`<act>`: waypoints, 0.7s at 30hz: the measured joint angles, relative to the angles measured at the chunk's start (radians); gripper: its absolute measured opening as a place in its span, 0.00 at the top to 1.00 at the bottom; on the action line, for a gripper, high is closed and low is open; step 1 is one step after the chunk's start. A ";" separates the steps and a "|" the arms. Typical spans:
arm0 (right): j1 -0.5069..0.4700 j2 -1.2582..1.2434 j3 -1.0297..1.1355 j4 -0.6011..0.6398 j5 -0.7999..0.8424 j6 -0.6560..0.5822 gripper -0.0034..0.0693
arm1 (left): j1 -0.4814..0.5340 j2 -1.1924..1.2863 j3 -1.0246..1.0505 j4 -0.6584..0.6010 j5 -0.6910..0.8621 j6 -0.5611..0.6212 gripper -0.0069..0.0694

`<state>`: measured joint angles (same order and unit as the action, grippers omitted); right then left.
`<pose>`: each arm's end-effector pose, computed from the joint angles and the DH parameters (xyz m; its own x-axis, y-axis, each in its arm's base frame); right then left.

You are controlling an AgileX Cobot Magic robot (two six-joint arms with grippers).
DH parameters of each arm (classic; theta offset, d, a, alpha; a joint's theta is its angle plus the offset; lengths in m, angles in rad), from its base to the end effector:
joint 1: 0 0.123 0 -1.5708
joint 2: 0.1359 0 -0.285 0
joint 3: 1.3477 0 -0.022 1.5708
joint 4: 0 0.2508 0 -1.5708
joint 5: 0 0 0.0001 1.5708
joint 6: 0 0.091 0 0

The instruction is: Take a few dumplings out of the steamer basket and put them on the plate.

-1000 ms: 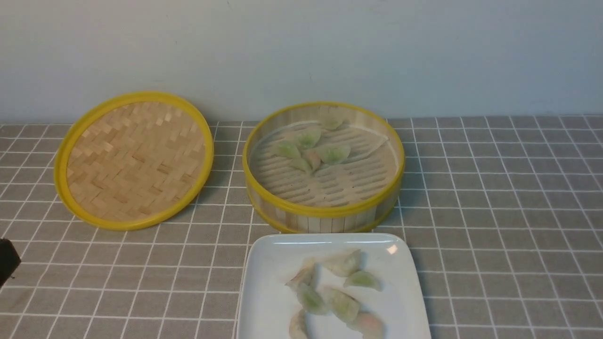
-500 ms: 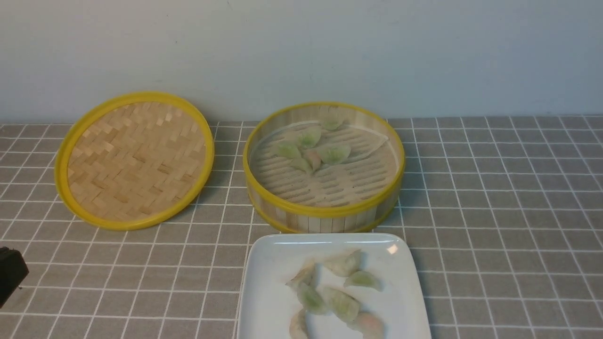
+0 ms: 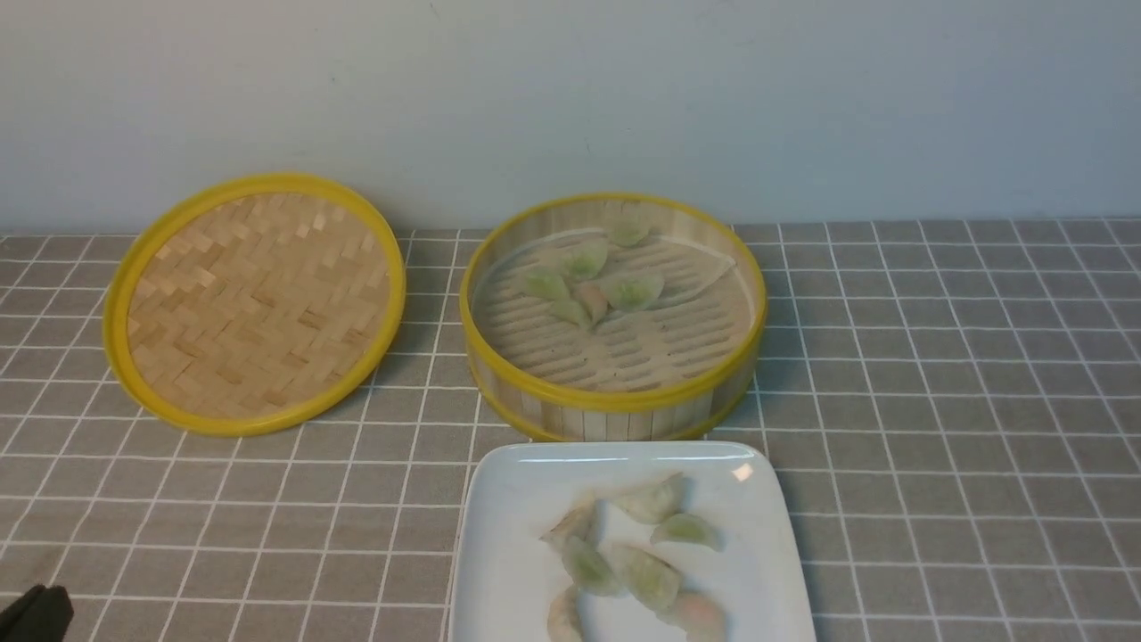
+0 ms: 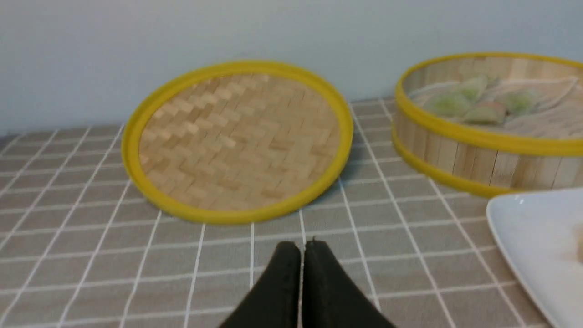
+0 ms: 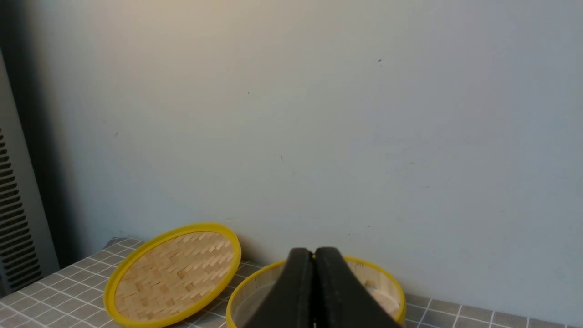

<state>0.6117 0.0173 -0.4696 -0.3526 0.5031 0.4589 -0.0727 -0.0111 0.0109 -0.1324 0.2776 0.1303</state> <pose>0.0184 -0.0057 0.3197 -0.0122 0.1679 -0.9857 -0.4331 0.8877 0.1565 0.0541 -0.0073 0.1852 -0.1860 0.0165 -0.9824 0.1086 0.9941 -0.0039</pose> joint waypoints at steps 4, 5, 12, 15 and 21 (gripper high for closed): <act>0.000 0.000 0.000 0.000 0.000 0.000 0.97 | 0.000 0.000 0.016 0.001 0.061 -0.001 0.92; 0.000 0.000 0.000 0.000 0.000 0.000 0.97 | 0.001 0.000 0.017 0.001 0.082 -0.001 0.92; 0.000 0.000 0.000 0.000 0.000 0.000 0.97 | 0.002 0.000 0.017 0.003 0.093 -0.001 0.92; 0.000 0.000 0.000 0.000 0.000 0.000 0.97 | 0.003 0.000 0.017 0.003 0.093 -0.001 0.92; 0.000 0.000 0.000 0.000 0.000 0.000 0.97 | 0.003 0.000 0.017 0.003 0.093 -0.002 0.92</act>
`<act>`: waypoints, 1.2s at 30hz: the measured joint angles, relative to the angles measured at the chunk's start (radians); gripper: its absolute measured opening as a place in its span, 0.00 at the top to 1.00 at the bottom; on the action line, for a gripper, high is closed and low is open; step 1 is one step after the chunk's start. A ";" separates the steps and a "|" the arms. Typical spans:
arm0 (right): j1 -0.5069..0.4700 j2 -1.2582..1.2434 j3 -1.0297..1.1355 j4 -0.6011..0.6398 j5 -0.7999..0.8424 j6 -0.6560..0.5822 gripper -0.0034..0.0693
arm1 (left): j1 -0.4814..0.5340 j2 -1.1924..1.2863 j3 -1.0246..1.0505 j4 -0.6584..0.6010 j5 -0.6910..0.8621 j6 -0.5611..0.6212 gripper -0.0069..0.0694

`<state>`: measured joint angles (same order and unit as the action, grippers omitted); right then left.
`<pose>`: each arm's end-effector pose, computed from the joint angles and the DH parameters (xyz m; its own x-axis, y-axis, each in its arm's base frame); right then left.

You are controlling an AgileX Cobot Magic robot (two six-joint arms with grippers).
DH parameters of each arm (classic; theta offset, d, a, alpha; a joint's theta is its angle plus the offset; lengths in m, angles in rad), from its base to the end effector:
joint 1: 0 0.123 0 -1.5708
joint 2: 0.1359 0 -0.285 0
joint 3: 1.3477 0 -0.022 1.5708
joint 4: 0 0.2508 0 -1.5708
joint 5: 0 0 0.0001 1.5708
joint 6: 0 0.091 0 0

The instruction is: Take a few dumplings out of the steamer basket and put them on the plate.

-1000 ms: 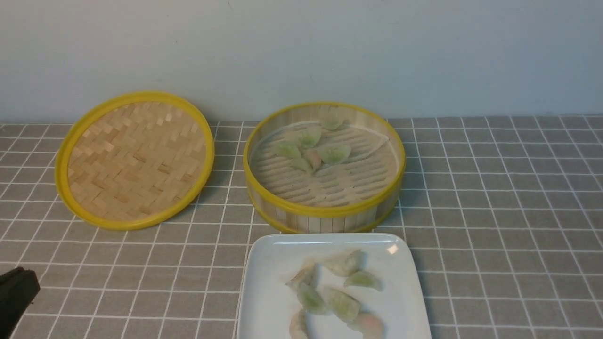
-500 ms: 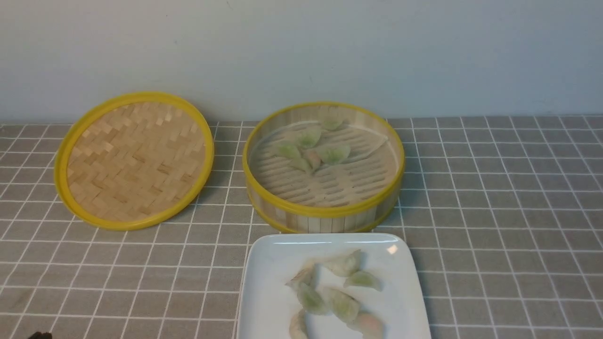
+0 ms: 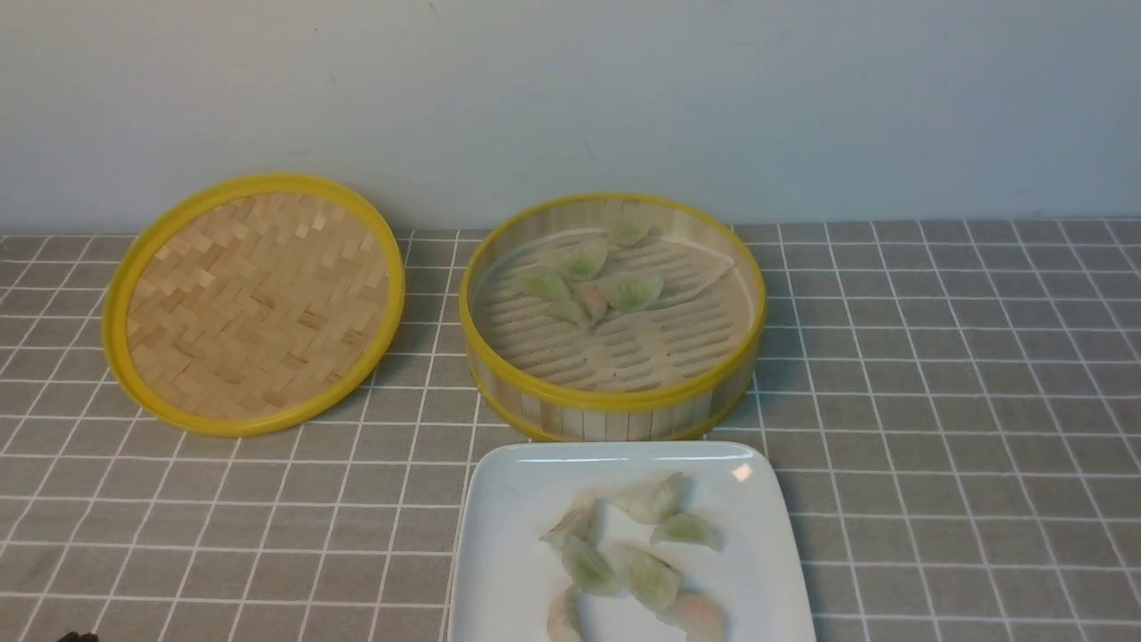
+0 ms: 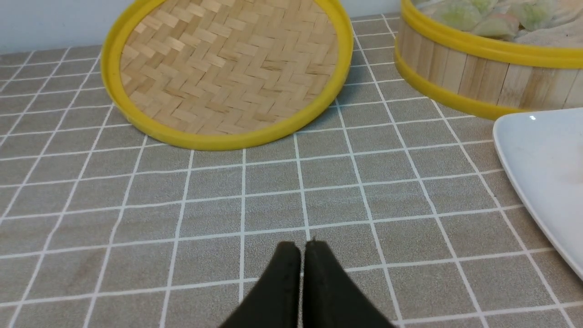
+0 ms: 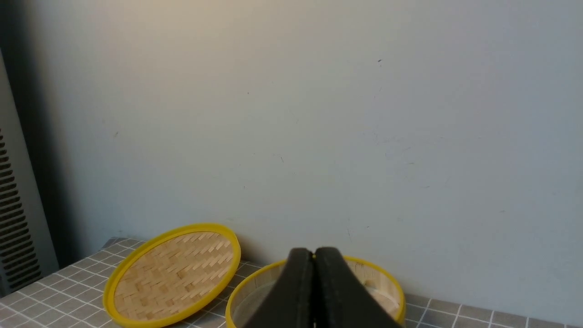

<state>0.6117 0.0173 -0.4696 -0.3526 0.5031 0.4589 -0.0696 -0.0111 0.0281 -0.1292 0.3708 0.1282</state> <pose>0.0184 -0.0057 0.3197 -0.0122 0.1679 -0.9857 -0.4331 0.8877 0.1565 0.0523 -0.0079 0.1712 -0.2918 0.0280 -0.9561 0.1162 0.9932 -0.0063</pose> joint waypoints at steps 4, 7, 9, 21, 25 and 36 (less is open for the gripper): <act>0.000 0.000 0.000 0.000 0.000 0.000 0.97 | 0.000 0.000 0.000 0.000 0.000 -0.001 0.92; 0.000 0.000 0.000 0.000 0.000 0.000 0.97 | 0.000 0.000 0.000 0.000 0.000 -0.002 0.92; 0.000 0.000 0.000 0.000 0.000 0.000 0.97 | 0.000 0.000 0.000 0.000 0.000 -0.002 0.92; 0.000 0.000 0.009 0.147 -0.012 -0.167 0.97 | 0.000 0.000 0.000 0.000 0.000 -0.002 0.92; 0.000 0.000 0.020 0.280 -0.031 -0.322 0.97 | 0.000 0.000 0.000 0.000 0.001 -0.002 0.92; -0.153 -0.023 0.101 0.290 -0.038 -0.352 0.97 | 0.000 0.000 0.000 0.000 0.001 -0.002 0.92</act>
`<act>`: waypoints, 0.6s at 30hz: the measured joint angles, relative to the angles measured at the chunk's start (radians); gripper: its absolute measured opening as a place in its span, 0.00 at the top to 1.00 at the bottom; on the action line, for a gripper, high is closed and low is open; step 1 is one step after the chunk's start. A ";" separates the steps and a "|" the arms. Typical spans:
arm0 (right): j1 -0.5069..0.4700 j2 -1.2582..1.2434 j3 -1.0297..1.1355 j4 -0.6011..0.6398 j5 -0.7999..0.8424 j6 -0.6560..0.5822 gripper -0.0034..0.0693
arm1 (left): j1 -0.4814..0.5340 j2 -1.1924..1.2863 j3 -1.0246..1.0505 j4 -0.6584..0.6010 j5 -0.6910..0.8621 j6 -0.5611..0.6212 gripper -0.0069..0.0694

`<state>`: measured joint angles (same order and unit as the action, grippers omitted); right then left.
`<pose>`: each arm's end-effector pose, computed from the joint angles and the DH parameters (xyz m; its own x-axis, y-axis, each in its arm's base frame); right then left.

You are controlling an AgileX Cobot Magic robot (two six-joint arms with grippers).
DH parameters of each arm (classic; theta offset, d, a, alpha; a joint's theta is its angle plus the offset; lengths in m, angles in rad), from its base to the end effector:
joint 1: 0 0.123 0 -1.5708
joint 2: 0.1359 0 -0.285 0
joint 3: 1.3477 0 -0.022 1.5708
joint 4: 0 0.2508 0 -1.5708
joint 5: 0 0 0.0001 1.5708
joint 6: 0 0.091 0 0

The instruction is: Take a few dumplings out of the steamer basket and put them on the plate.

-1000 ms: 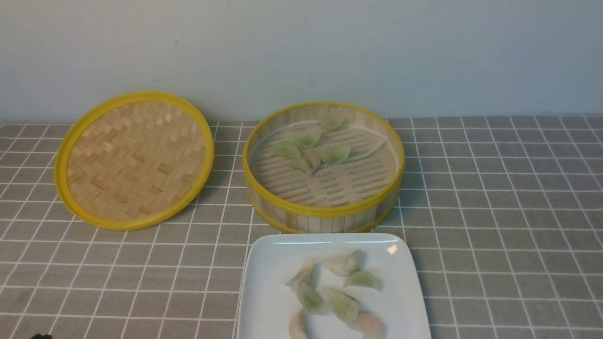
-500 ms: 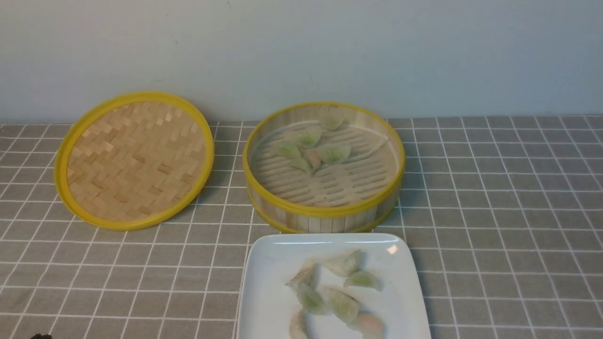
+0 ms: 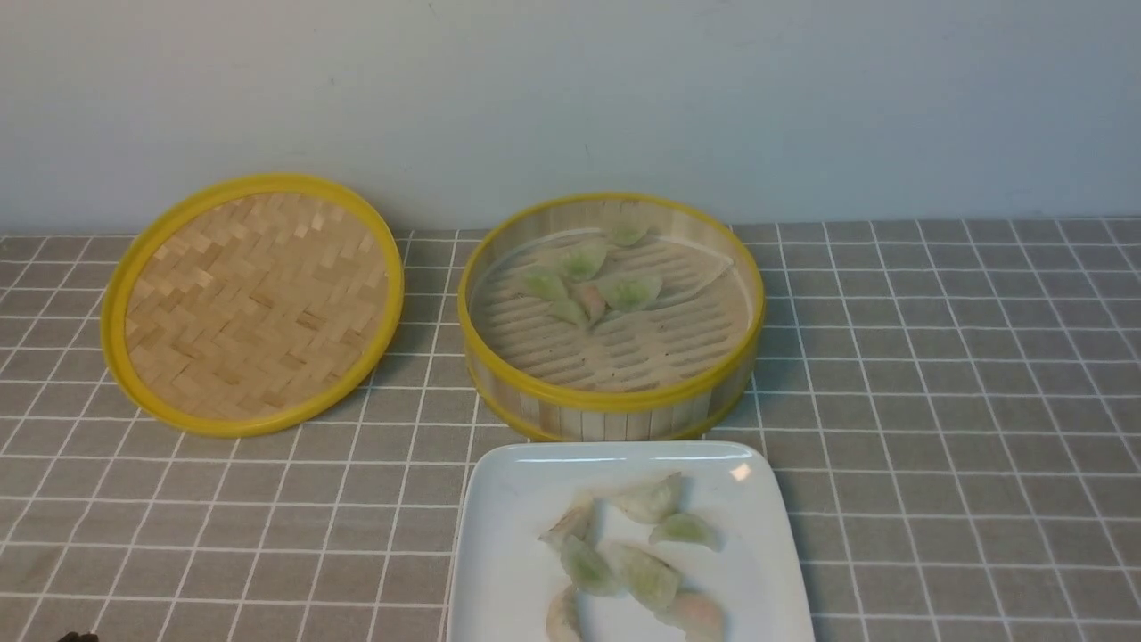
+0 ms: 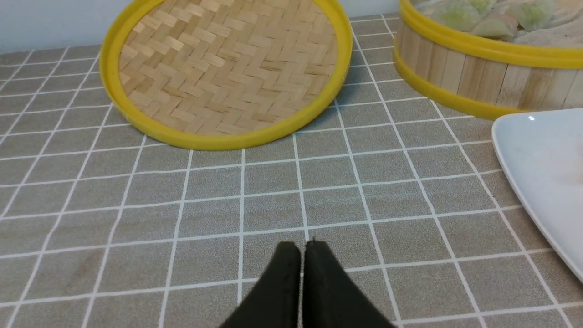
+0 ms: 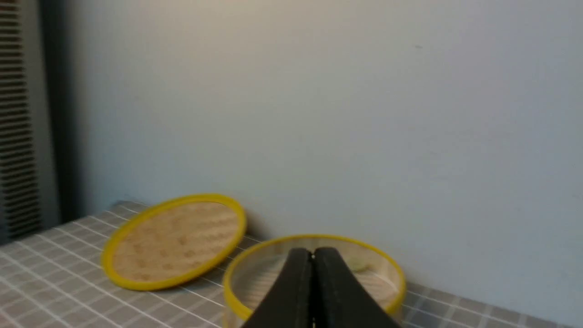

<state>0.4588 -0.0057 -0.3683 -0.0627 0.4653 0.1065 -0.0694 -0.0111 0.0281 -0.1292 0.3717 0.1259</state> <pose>0.0219 0.0080 0.2909 -0.0240 0.0444 -0.9987 -0.4168 0.9076 0.0503 0.0523 -0.0079 0.1712 -0.2929 0.0258 -0.9558 0.1155 0.9933 -0.0086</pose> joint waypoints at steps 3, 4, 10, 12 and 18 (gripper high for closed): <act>-0.124 0.000 0.066 -0.002 0.000 -0.001 0.97 | 0.000 0.000 0.000 0.000 0.000 0.000 0.92; -0.225 0.000 0.136 -0.006 -0.005 -0.004 0.97 | 0.000 0.000 0.000 0.000 0.000 0.000 0.92; -0.412 -0.004 0.369 -0.006 -0.079 0.001 0.97 | 0.000 0.000 0.000 0.000 0.000 0.000 0.92; -0.424 -0.004 0.388 -0.006 -0.082 0.006 0.97 | 0.000 0.000 0.000 0.000 0.001 0.000 0.92; -0.428 -0.005 0.388 -0.006 -0.080 0.007 0.97 | 0.001 0.000 -0.001 0.000 0.002 0.000 0.92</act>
